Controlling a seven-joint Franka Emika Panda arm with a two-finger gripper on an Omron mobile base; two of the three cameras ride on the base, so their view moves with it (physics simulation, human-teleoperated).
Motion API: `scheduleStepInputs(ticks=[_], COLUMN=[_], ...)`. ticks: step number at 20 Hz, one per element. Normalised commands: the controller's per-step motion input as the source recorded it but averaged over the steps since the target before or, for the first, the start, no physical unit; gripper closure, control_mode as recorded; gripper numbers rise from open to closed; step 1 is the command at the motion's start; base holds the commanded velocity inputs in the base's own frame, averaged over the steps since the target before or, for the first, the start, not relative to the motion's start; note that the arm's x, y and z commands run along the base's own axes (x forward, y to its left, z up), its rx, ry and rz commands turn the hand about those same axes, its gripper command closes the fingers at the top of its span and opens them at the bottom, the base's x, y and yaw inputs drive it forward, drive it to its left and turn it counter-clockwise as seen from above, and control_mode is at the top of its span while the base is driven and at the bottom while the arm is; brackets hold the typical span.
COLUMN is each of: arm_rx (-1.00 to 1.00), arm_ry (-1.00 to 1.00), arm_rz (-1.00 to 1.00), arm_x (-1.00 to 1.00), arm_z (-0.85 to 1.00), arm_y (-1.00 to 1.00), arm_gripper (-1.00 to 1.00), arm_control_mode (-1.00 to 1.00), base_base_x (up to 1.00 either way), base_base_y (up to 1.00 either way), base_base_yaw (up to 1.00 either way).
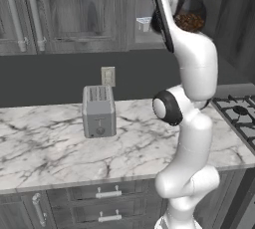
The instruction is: Pick the jar and jar from the dining table and place them in the open cabinet. Close the cabinet after placing the objects.
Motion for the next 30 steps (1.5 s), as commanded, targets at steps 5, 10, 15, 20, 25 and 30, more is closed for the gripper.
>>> scheduleStepInputs(ticks=[5,10,15,20,25,30], arm_rx=[0.01,0.02,0.0,-0.05,0.0,0.03], arm_ry=[0.28,0.35,0.31,0.23,0.36,0.42], arm_rz=[0.0,-0.02,-0.07,-0.04,-0.04,-0.07], arm_x=[-0.01,-0.17,-0.17,-0.01,-0.16,-0.18], arm_z=[0.23,0.22,0.49,0.74,0.4,0.31], arm_y=[0.15,0.04,0.0,0.0,0.0,0.0], arm_gripper=[1.0,1.0,1.0,1.0,1.0,1.0], arm_control_mode=[-1.0,-1.0,-1.0,-1.0,-1.0,-1.0], base_base_x=[0.0,0.0,0.0,0.0,0.0,0.0], base_base_y=[0.0,0.0,0.0,0.0,0.0,0.0], base_base_yaw=[0.0,0.0,0.0,0.0,0.0,0.0])
